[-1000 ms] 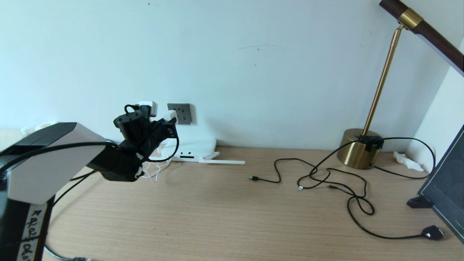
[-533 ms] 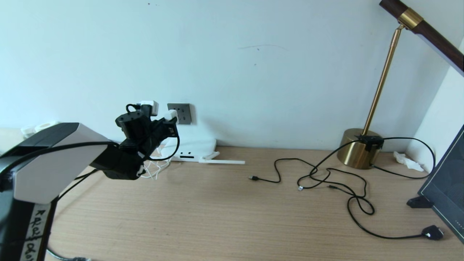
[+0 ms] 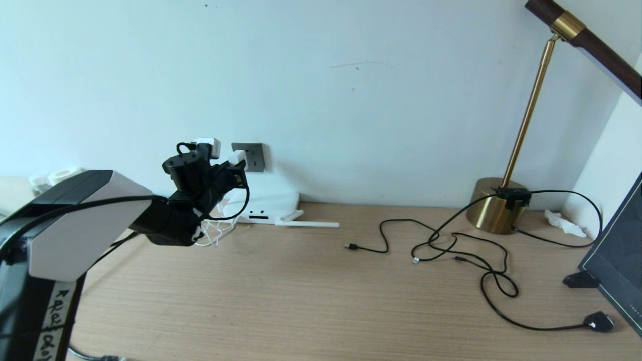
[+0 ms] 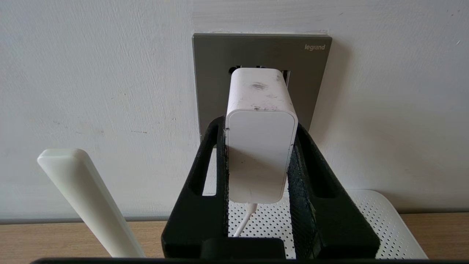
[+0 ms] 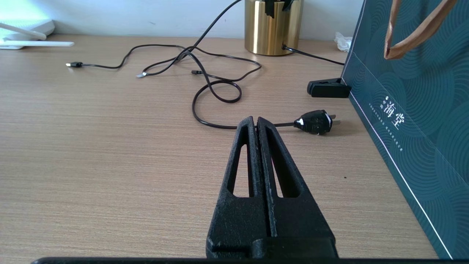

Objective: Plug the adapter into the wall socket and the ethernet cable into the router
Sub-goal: Align plug and socket, then plug plug into socket

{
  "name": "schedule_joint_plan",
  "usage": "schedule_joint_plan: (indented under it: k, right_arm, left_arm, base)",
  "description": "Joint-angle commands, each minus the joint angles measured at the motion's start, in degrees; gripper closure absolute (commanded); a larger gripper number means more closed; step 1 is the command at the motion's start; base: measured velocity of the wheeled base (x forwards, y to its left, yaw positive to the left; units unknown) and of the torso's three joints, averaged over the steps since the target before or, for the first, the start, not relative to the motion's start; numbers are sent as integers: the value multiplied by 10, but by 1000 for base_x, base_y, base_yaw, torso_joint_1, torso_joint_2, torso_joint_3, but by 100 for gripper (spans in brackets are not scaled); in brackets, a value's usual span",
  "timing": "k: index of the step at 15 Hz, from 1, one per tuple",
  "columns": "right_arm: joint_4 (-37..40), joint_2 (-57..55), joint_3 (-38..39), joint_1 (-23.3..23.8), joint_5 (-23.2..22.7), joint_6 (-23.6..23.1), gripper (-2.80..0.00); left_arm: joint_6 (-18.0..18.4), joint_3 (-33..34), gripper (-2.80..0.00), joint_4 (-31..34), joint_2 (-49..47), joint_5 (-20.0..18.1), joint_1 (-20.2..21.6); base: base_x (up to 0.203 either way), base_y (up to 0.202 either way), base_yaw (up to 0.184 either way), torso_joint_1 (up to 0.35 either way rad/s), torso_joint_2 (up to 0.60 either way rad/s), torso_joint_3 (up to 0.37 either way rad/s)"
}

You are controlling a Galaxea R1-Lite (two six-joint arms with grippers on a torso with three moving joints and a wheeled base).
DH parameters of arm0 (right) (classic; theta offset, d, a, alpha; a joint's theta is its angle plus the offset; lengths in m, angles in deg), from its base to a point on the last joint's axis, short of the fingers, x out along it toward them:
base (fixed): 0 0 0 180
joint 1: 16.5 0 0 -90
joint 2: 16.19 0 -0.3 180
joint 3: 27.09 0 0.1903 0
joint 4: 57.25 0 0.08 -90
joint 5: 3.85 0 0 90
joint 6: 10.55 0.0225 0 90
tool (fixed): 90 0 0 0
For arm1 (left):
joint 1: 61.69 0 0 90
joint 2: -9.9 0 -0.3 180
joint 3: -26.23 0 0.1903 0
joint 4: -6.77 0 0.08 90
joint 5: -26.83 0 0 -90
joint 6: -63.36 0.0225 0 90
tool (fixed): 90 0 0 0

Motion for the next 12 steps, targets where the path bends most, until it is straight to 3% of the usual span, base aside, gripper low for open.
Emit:
schedule_joint_plan:
  k: [1, 12]
  right_arm:
    - [0, 0, 7, 0, 0, 0, 0]
    - [0, 0, 7, 0, 0, 0, 0]
  left_arm:
    - [0, -7, 0, -4, -8, 0, 0]
    - [0, -31, 0, 9, -16, 0, 3]
  base:
    - [0, 0, 0, 0, 0, 0]
    - [0, 0, 0, 0, 0, 0]
